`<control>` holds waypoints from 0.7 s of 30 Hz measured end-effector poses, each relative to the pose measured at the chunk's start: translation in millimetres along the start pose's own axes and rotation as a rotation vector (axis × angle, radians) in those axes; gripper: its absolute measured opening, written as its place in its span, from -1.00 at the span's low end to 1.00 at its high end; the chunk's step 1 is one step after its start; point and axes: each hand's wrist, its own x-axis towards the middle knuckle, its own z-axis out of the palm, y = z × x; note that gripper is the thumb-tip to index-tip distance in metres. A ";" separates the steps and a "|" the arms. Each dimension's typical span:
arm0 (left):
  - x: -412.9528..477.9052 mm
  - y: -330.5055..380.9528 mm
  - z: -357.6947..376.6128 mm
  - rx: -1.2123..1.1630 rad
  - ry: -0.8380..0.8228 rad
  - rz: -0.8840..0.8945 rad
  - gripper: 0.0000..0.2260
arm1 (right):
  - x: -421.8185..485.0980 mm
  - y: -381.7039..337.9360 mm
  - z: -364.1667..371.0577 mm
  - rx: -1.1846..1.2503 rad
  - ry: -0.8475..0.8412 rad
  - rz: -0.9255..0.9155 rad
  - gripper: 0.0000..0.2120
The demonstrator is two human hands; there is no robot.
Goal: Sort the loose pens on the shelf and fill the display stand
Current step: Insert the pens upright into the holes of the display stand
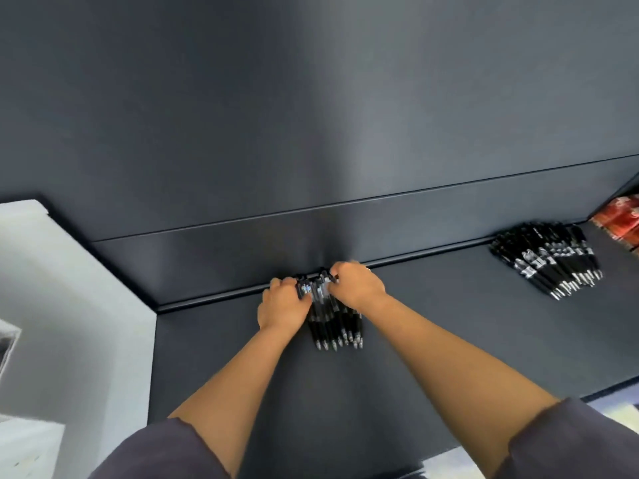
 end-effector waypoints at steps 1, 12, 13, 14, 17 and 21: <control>4.1 1.6 2.3 0.004 0.014 -0.029 -0.60 | 4.3 -1.9 3.1 -0.017 0.011 0.027 -0.70; 18.1 7.5 12.2 -0.152 0.073 -0.074 -0.78 | 19.7 -6.0 15.5 0.181 0.079 0.103 -0.80; 16.6 6.2 11.0 -0.198 0.077 -0.054 -0.83 | 18.5 -6.3 13.1 0.217 0.071 0.105 -0.82; 15.1 4.7 9.5 -0.247 0.078 -0.035 -0.88 | 17.6 -6.5 10.7 0.253 0.068 0.105 -0.85; 2.7 3.0 0.2 -0.392 0.088 0.022 -0.91 | 8.5 -8.6 0.6 0.372 0.077 0.062 -0.89; -20.7 8.3 -16.6 -0.547 0.140 0.098 -0.74 | -15.4 -10.9 -12.0 0.533 0.073 -0.061 -0.95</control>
